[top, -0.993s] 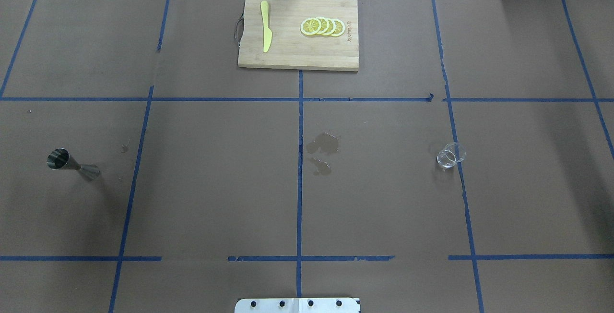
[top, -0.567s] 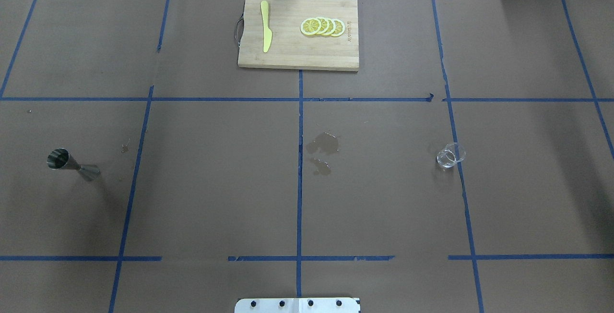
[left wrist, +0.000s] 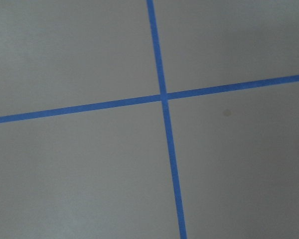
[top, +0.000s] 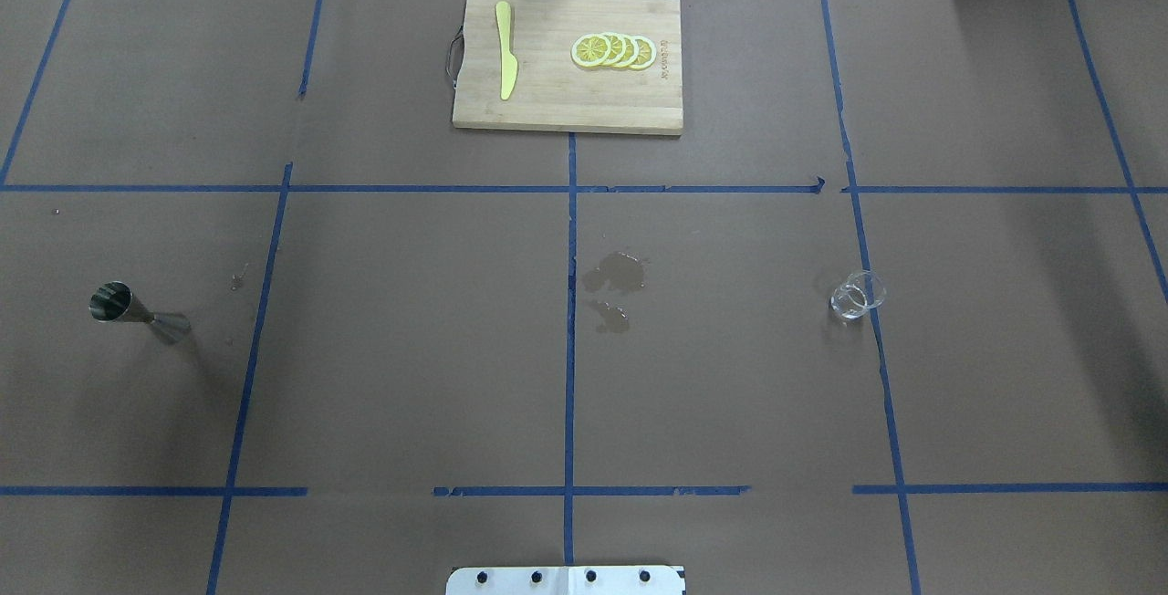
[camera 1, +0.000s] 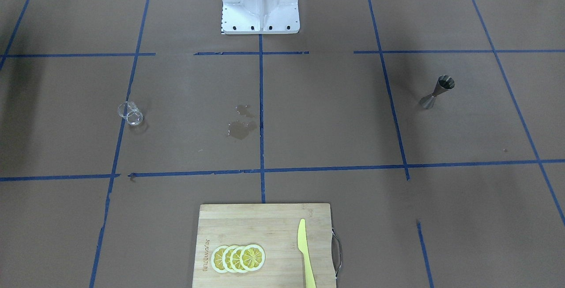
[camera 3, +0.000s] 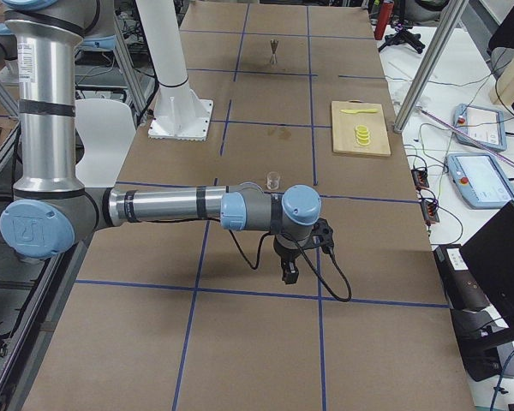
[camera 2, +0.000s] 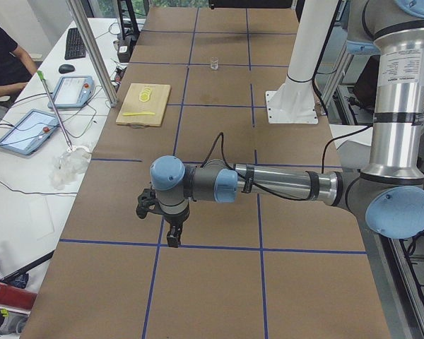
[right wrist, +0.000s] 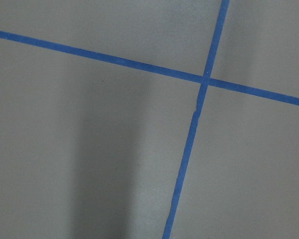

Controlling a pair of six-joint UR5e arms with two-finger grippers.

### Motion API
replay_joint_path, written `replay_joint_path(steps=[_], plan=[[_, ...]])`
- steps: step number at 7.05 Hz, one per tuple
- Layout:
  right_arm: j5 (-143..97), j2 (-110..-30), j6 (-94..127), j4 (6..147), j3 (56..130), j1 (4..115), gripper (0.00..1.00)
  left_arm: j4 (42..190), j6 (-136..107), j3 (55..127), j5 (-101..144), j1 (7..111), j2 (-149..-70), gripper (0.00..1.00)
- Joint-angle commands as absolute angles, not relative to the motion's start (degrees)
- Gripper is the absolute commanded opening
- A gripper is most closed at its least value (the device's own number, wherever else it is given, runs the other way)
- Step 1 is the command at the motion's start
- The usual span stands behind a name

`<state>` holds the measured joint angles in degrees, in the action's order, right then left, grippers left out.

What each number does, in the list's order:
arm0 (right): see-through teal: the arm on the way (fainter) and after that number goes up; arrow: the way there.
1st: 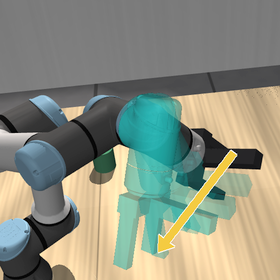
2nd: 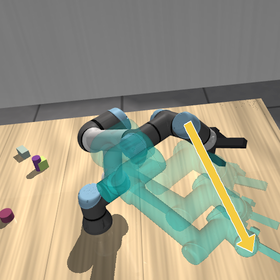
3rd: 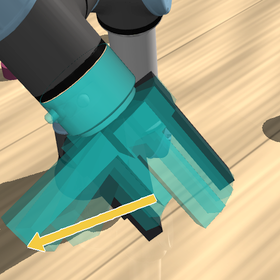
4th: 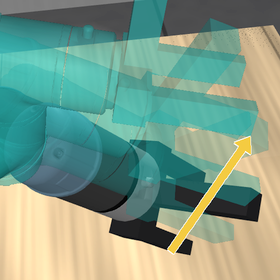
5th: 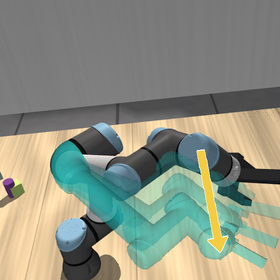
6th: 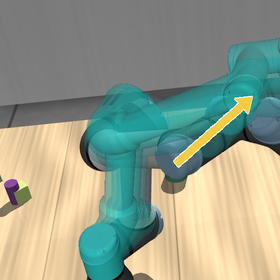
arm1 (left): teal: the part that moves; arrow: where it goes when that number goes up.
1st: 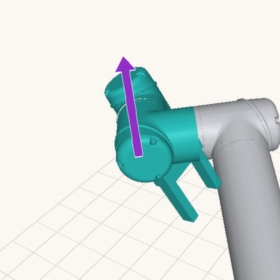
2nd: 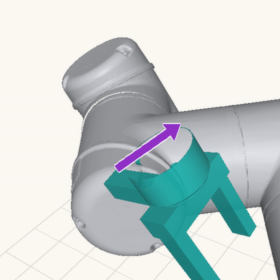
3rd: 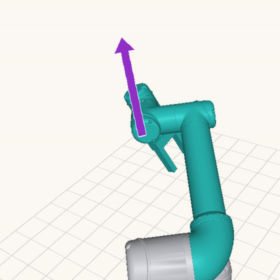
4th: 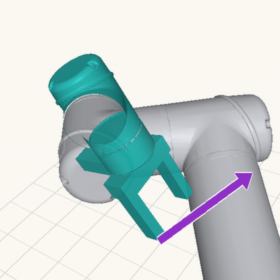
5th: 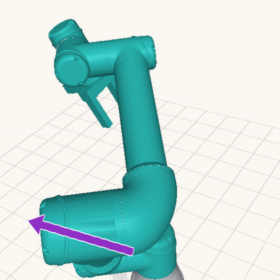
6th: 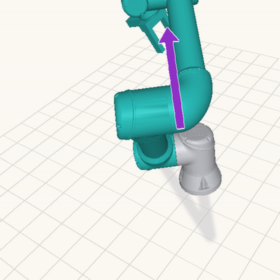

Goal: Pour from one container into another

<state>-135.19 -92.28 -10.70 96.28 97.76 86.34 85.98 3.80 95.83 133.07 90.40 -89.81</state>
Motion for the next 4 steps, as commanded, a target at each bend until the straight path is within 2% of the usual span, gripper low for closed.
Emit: replay_joint_path(steps=[1, 4], plan=[[-134.55, -92.28, -12.65, 97.03, 97.56, 86.84, 1.00, 82.96, 3.87, 97.65, 133.15, 92.55, -89.30, 1.00], [-134.65, -92.90, -12.66, 96.68, 96.59, 86.84, 1.00, 83.23, 3.25, 96.95, 137.34, 92.46, -89.56, 1.00]])
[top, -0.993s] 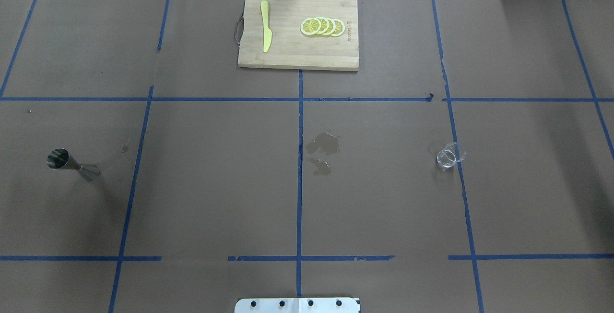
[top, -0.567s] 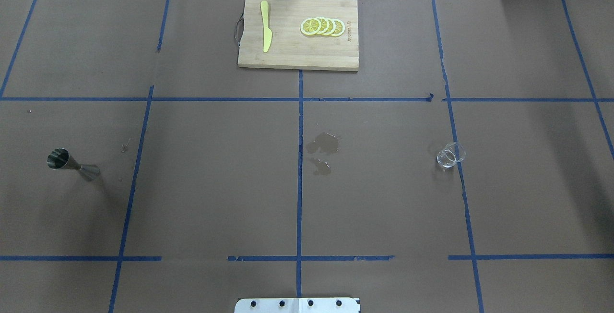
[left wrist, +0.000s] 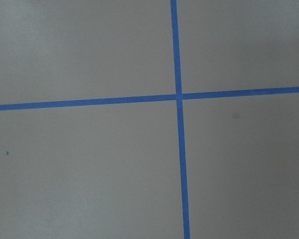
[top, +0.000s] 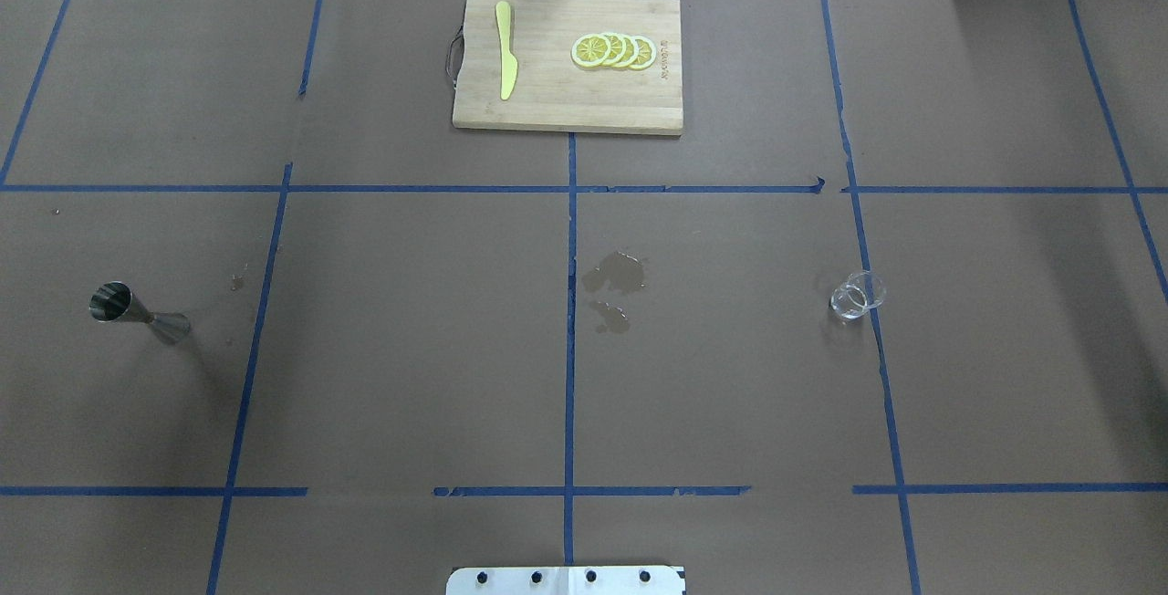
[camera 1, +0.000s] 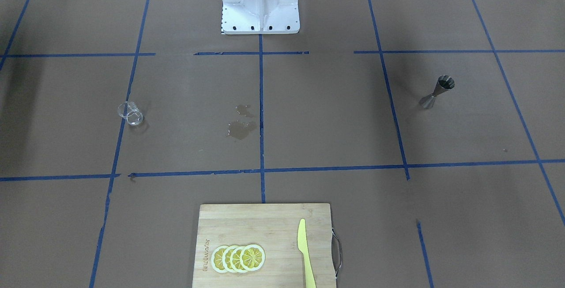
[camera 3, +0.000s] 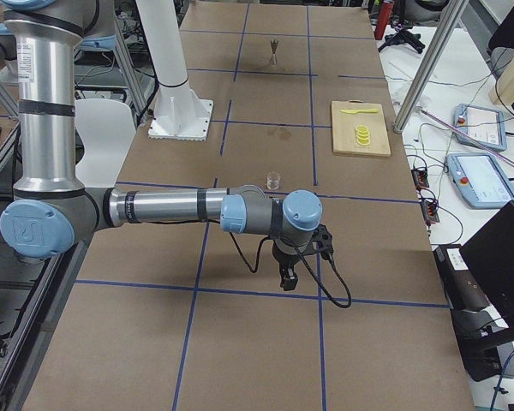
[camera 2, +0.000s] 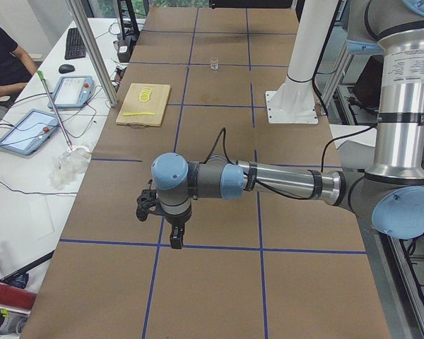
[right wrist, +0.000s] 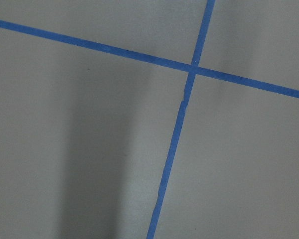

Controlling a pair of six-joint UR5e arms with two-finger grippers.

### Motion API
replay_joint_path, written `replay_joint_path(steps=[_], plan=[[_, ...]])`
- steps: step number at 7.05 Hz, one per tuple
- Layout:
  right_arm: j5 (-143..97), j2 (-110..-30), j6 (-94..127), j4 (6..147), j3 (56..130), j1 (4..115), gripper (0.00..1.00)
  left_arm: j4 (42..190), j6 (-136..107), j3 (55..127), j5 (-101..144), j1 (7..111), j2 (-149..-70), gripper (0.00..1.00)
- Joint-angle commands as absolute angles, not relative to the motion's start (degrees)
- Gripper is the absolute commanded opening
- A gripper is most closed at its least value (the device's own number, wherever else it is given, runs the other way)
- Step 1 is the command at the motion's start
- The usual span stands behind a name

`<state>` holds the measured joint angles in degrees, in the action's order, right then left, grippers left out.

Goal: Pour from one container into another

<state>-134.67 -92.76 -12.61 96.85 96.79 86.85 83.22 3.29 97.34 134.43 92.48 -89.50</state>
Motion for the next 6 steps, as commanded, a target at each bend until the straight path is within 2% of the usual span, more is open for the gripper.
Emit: replay_joint_path(steps=[1, 6], plan=[[-134.82, -92.99, -12.66, 96.51, 96.68, 86.92, 1.00, 83.67, 3.34, 97.03, 137.55, 92.46, -89.30, 1.00], [-134.91, -92.99, -11.78, 96.33, 96.59, 86.92, 1.00, 87.27, 3.43, 96.94, 137.20, 92.20, -89.38, 1.00]])
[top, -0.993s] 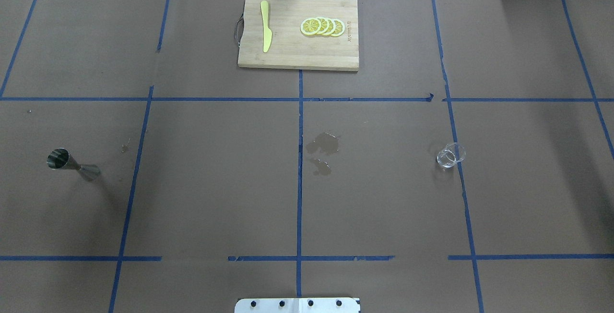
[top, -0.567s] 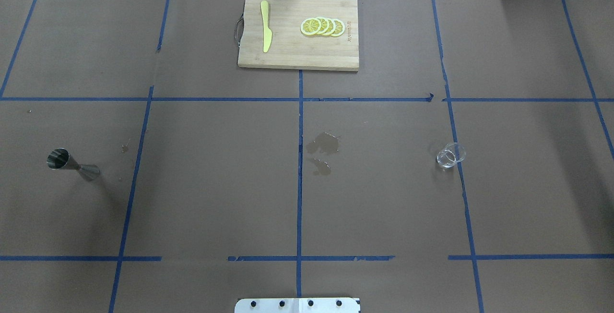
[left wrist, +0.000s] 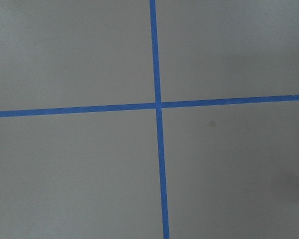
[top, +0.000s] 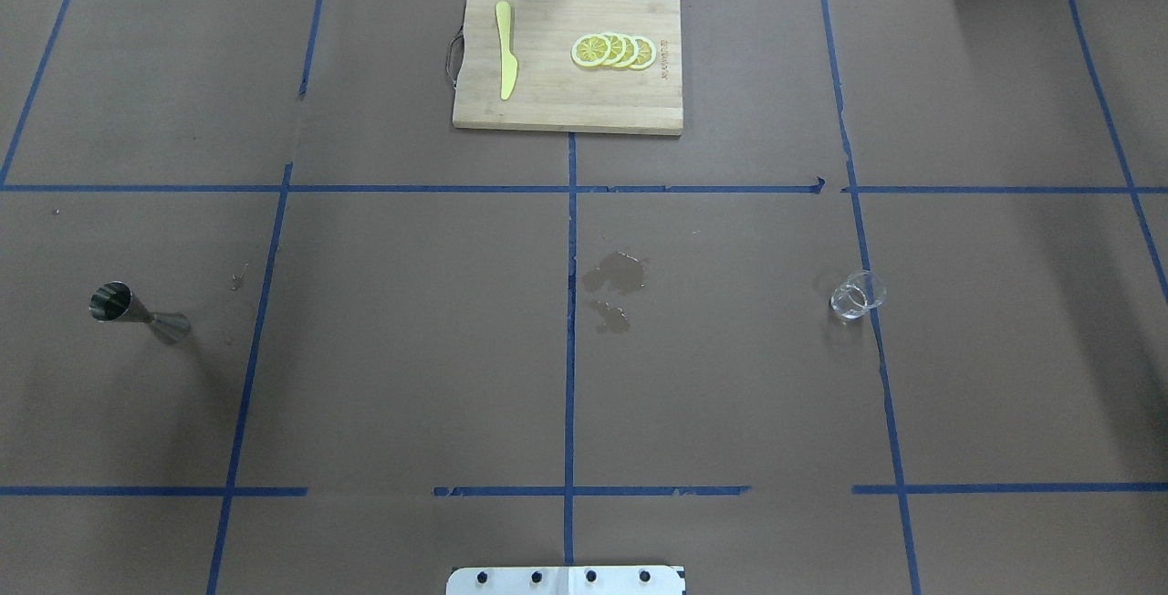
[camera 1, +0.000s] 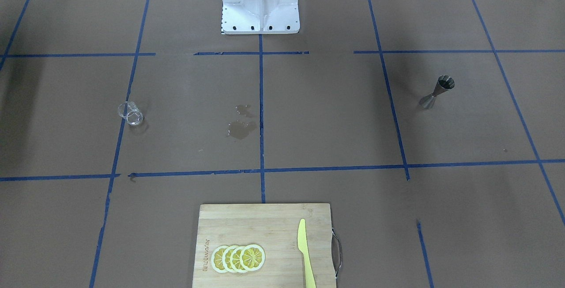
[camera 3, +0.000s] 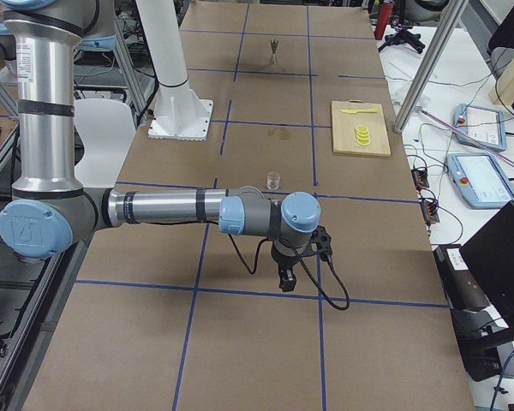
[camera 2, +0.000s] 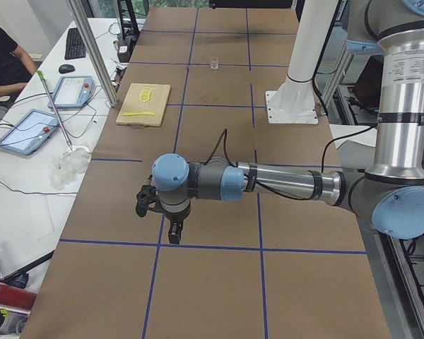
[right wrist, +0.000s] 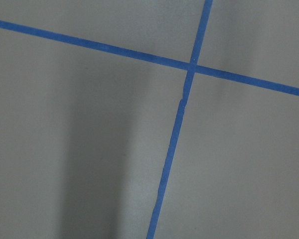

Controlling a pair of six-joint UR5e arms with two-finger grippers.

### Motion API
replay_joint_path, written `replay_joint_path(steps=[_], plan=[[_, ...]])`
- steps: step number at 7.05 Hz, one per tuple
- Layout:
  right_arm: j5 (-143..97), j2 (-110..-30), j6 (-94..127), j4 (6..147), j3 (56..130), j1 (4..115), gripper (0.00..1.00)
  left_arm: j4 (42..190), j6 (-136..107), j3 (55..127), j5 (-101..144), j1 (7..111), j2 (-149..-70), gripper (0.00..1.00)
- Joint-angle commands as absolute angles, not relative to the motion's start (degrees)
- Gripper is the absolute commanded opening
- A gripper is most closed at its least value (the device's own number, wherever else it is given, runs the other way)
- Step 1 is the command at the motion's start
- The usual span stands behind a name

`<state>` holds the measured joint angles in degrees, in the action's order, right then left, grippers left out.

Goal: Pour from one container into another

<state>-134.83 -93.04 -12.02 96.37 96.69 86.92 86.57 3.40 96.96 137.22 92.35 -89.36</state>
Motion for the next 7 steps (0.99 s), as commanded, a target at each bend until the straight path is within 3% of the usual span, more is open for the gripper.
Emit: replay_joint_path(steps=[1, 7], plan=[[-135.00, -92.90, -11.78, 96.42, 96.59, 86.92, 1.00, 87.62, 3.51, 96.16, 137.20, 92.11, -89.38, 1.00], [-136.85, -92.90, -11.78, 96.24, 97.03, 86.92, 1.00, 88.15, 3.60, 95.19, 137.11, 92.02, -89.30, 1.00]])
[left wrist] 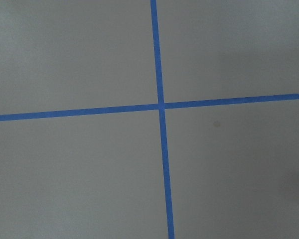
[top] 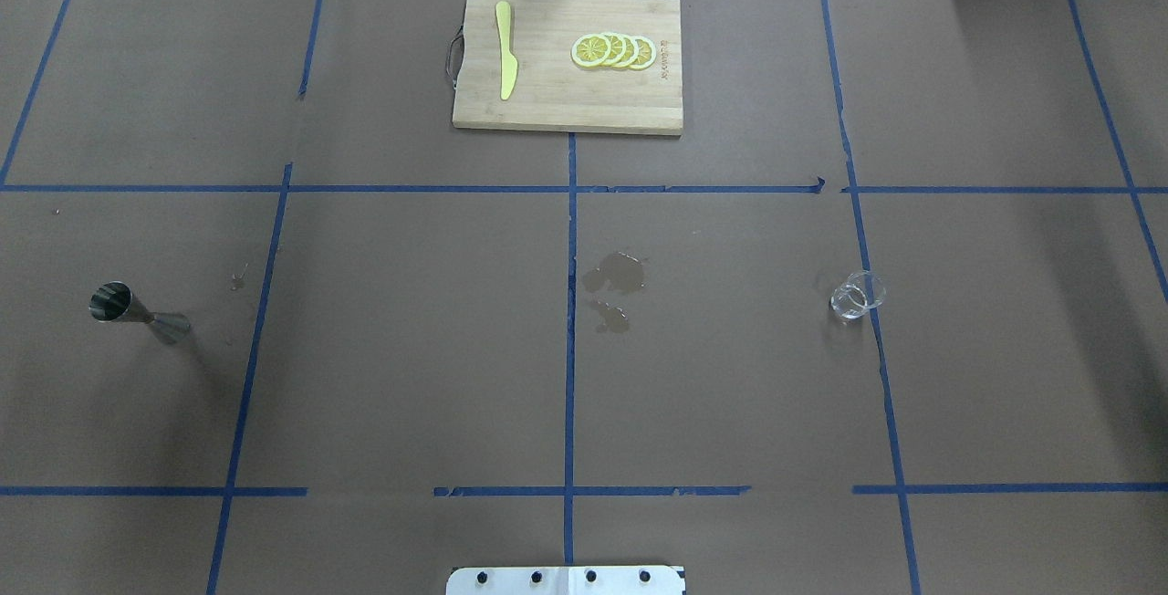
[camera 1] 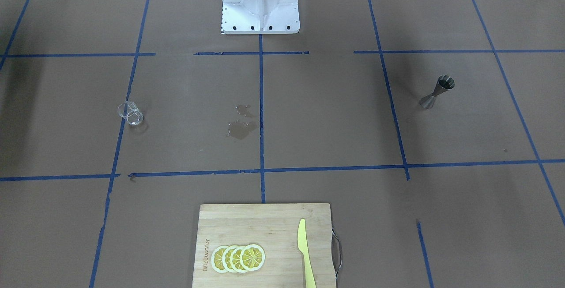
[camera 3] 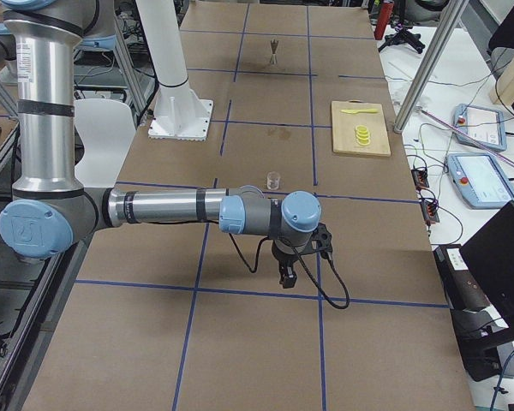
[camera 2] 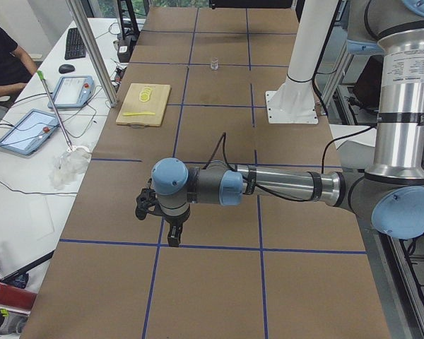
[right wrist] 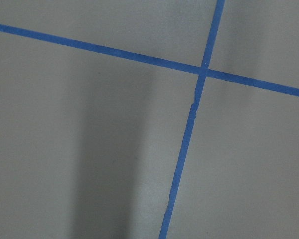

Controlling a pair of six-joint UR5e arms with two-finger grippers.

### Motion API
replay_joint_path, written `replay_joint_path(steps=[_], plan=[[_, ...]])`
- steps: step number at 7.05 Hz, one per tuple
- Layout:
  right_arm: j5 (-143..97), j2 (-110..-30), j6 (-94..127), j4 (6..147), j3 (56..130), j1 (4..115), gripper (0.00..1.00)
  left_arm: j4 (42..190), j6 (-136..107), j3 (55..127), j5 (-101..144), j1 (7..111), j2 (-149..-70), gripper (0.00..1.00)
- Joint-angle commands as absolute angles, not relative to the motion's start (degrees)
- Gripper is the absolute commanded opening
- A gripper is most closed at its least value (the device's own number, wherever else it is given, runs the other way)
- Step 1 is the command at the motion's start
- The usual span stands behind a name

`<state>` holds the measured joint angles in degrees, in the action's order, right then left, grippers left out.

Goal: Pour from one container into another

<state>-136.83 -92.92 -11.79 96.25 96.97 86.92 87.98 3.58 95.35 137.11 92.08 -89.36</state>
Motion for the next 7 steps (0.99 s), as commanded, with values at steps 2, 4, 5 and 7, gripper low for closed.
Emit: replay_joint_path(steps=[2, 4, 5, 7], plan=[[-136.76, -92.73, -11.86, 96.24, 97.03, 86.92, 1.00, 88.15, 3.60, 94.92, 137.20, 91.76, -89.30, 1.00], [-136.76, -92.64, -11.87, 96.24, 96.86, 87.01, 1.00, 88.24, 3.60, 94.92, 137.20, 91.67, -89.30, 1.00], [-136.93, -92.64, -11.87, 96.24, 97.03, 87.27, 1.00, 88.24, 3.78, 94.92, 137.20, 91.58, -89.30, 1.00], [-136.93, -92.46, -11.78, 96.24, 97.12, 87.71, 1.00, 88.24, 3.78, 94.92, 137.20, 91.58, -89.30, 1.00]])
